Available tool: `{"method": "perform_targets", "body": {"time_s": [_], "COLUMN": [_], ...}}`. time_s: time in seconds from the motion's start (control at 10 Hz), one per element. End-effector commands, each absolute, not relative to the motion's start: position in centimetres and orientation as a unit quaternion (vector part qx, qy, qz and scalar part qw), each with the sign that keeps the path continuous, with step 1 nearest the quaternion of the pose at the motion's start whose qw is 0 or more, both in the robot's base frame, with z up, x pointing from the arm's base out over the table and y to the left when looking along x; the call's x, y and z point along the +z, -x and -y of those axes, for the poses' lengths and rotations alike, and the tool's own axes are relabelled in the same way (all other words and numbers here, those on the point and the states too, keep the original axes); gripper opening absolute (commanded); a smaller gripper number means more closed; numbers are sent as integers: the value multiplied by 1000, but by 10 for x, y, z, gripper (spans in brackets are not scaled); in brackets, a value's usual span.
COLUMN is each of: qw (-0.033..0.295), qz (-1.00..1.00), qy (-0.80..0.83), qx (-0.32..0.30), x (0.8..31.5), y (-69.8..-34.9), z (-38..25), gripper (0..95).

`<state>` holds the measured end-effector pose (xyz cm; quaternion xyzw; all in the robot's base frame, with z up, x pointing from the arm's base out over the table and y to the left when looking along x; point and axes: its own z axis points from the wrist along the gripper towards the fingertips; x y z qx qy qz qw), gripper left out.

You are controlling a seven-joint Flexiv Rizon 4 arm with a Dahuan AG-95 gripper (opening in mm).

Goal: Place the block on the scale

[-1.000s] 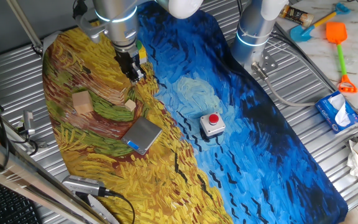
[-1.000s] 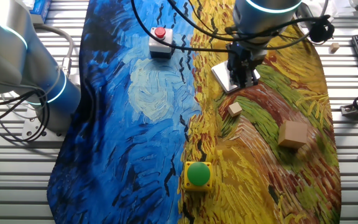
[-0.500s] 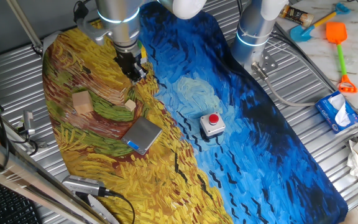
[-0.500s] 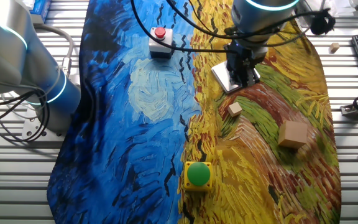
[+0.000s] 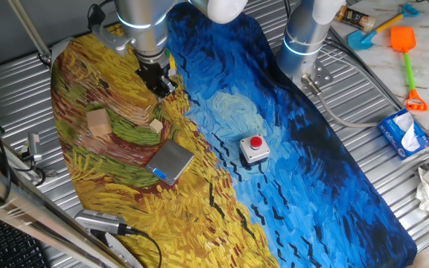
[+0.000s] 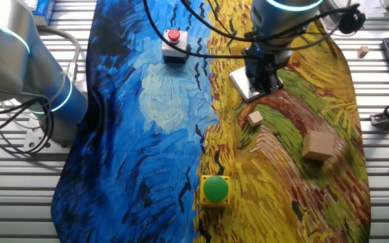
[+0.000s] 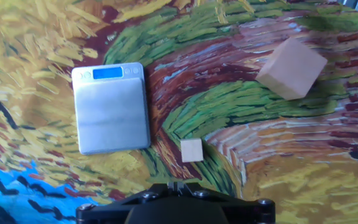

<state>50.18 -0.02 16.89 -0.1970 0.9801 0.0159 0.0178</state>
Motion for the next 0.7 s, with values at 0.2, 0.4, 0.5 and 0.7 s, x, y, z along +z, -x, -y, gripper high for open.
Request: {"method": "perform_targets", "body": {"time_s": [0.2,0.4,0.5,0.7], "qw": [9,6,12,19], "qz": [-977,-977,-979,-980], "qy": [211,207,196,190], "qx": [33,40,45,46], "x": [164,158,148,132], "y": [-500,-500,-500,-499], "z": [0,0,0,-1], "gripper": [570,760,570,570]}}
